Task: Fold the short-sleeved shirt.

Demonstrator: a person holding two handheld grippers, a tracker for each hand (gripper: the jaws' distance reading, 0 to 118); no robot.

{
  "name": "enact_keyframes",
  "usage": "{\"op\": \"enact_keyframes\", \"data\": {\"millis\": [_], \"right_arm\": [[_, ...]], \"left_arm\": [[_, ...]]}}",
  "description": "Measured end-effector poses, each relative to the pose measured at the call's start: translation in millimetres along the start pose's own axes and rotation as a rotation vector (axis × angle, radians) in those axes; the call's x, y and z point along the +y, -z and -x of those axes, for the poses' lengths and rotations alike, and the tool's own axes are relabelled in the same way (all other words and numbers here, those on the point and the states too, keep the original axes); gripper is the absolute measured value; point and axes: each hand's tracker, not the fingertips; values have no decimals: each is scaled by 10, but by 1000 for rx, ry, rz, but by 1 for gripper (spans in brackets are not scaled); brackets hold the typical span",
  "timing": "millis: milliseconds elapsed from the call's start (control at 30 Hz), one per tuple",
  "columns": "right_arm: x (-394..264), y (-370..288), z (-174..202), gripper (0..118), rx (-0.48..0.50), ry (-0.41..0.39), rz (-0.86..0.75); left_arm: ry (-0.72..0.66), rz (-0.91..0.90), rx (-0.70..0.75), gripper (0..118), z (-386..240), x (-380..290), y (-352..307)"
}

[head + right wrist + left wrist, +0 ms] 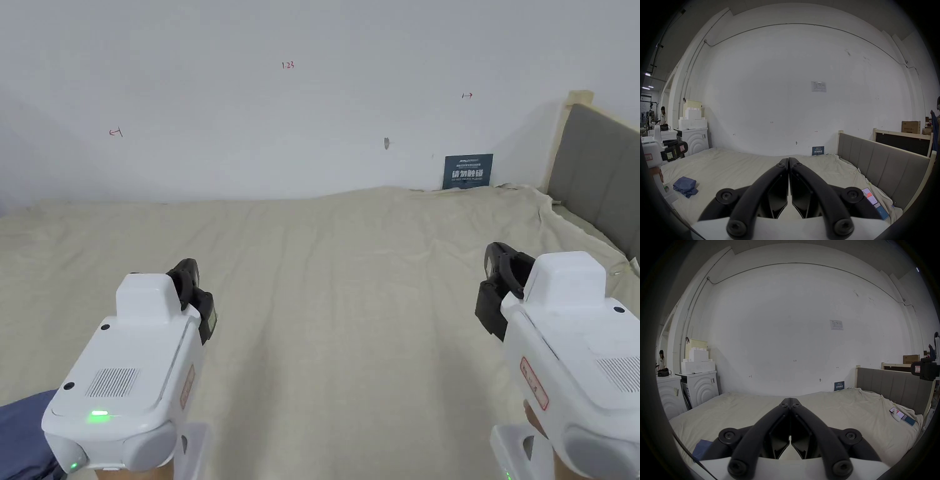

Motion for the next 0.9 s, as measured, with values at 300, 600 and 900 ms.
{"op": "enact_keyframes", "data": {"millis": [300, 600, 900], "right_arm": [[13, -9, -2, 2, -5, -5, -5], [-26, 0, 0, 110, -23, -12, 4], [-16, -5, -3, 118, -20, -1, -7]], "left_arm": [[8, -25, 18, 16, -13, 23, -15], [-25, -43, 46, 118, 49, 7, -30], [-31, -50, 37, 118, 77, -12, -48]]}}
